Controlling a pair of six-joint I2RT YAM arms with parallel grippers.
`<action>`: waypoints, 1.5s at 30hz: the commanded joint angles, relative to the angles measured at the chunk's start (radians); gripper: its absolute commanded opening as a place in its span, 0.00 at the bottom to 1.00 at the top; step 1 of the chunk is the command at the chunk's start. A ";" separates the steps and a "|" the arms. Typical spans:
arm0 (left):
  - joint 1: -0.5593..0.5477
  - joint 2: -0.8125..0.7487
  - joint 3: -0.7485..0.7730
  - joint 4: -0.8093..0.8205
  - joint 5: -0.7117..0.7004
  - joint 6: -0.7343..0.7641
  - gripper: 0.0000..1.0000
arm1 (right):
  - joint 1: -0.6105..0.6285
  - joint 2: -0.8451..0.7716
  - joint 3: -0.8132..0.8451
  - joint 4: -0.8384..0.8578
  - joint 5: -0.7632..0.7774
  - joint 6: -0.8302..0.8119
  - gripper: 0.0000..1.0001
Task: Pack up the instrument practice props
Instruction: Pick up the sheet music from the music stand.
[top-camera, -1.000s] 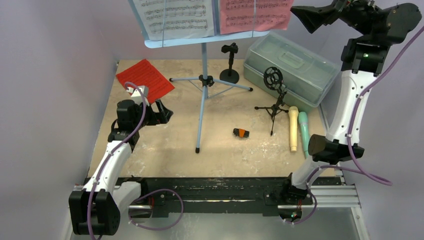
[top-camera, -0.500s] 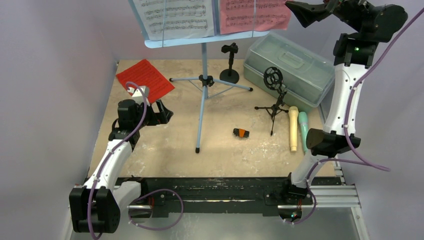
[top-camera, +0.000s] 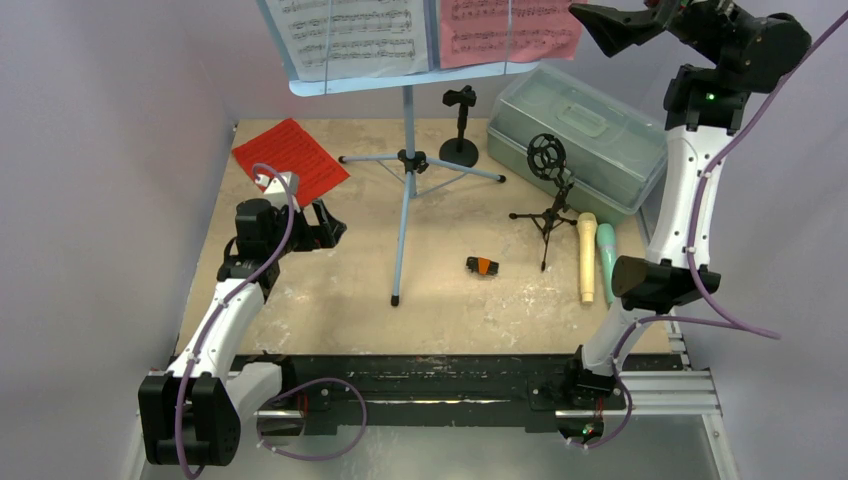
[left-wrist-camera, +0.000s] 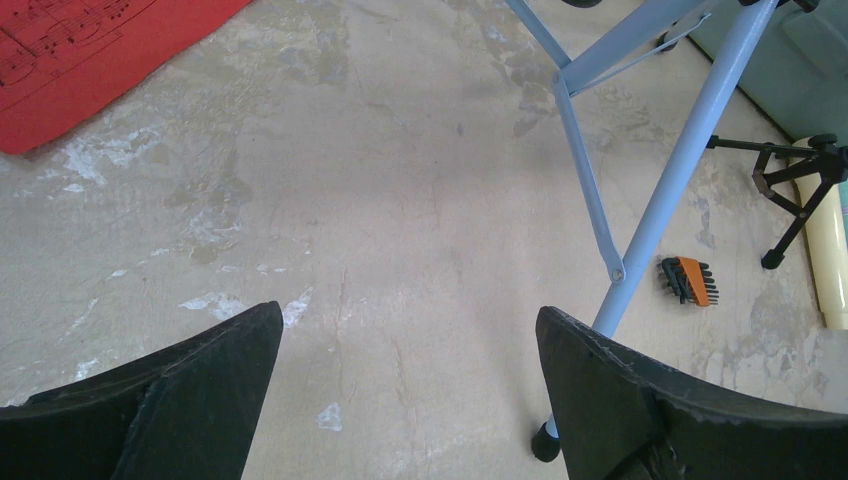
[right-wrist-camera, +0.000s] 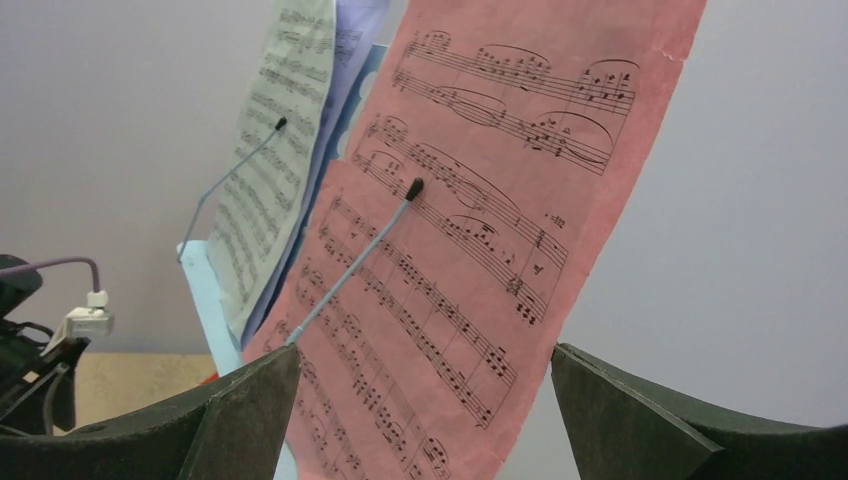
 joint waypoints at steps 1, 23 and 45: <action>-0.002 0.000 0.020 0.011 -0.005 0.013 0.98 | 0.006 -0.031 -0.028 0.245 -0.049 0.187 0.99; -0.003 0.003 0.019 0.011 -0.002 0.013 0.98 | 0.084 -0.057 -0.003 -0.126 0.043 -0.058 0.78; -0.002 0.019 0.020 0.011 -0.001 0.011 0.98 | 0.134 -0.042 0.108 -0.378 0.281 -0.260 0.00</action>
